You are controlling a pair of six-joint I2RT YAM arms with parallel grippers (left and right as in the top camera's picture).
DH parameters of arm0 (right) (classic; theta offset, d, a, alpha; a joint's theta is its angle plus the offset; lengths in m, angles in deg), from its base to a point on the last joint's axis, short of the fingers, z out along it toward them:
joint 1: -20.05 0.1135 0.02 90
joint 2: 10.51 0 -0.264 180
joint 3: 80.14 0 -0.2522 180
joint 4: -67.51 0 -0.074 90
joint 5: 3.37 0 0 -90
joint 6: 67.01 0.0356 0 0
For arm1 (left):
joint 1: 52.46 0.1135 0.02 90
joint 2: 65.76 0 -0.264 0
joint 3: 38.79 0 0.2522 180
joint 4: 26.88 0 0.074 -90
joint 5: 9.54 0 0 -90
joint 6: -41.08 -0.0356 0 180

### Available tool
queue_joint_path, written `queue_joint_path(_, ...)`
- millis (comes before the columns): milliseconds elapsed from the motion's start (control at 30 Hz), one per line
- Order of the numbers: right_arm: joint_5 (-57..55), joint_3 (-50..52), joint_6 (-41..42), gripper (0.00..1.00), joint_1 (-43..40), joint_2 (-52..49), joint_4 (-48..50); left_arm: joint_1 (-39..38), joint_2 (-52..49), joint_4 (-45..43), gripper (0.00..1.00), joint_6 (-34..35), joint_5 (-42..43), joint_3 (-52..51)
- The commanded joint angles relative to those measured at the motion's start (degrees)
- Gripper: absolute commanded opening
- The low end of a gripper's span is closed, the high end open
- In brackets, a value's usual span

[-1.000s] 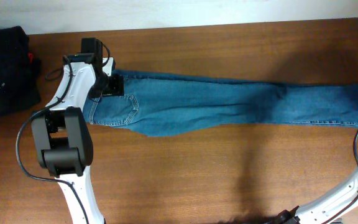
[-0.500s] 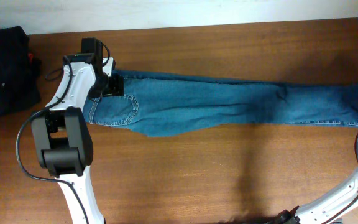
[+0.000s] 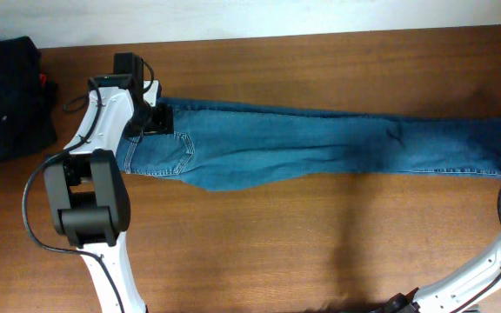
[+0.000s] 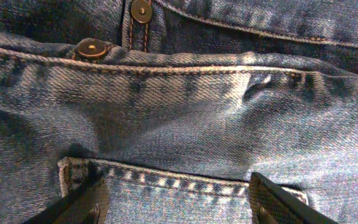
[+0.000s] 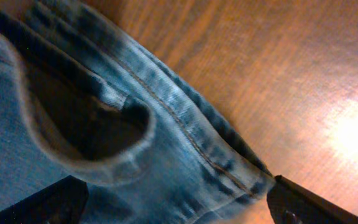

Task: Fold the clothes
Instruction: 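Close the right gripper on the hem while the left holds the waistband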

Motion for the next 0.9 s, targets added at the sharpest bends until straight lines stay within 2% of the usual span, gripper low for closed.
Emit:
queue_joint_path(0,4.0,1.1,1.0,0.98,0.3,0.1,1.5,1.0,-0.4,0.6,0.72,-0.2,-2.8,-0.2)
queue_joint_path(400,5.9,1.1,0.8,1.00,0.3,-1.4,6.6,1.0,-0.4,0.6,0.72,-0.2,-2.8,-0.2)
queue_joint_path(533,6.6,1.1,0.7,0.89,0.3,-1.4,7.9,1.0,-0.4,0.5,0.72,-0.2,-2.8,-0.2)
queue_joint_path(667,6.6,1.1,-0.7,0.72,0.5,-1.4,8.1,1.0,-0.4,0.5,0.72,-0.2,-2.8,-0.2)
queue_joint_path(867,6.6,1.1,-2.4,0.63,1.5,-1.4,8.6,1.0,-0.4,0.5,0.72,-0.2,-2.8,-0.2)
